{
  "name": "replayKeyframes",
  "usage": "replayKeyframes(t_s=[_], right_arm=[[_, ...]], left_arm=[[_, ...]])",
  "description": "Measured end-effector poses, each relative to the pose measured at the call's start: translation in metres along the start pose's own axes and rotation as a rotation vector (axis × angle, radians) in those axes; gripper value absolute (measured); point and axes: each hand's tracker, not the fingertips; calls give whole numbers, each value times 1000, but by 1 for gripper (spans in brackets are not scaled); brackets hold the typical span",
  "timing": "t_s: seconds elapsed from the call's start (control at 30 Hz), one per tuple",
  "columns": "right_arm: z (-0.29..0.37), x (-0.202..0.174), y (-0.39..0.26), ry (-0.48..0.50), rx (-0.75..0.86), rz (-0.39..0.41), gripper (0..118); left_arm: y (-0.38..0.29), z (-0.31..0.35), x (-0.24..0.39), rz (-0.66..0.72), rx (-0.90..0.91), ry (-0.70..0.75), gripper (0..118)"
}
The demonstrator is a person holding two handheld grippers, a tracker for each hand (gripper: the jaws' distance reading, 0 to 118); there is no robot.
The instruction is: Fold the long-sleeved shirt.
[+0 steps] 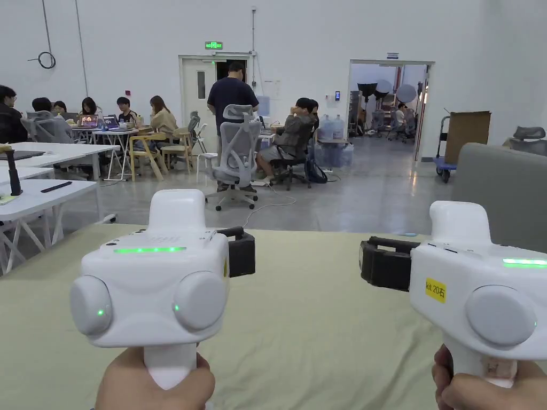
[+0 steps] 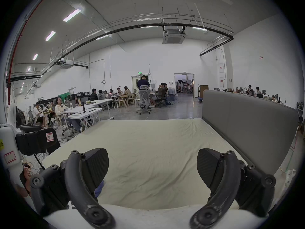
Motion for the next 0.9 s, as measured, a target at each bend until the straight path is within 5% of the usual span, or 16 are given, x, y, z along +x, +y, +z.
replayKeyframes(t_s=[0.9], right_arm=[[1,5,0,3,-8,-15,108]], left_arm=[[1,1,1,-13,7,22,99]])
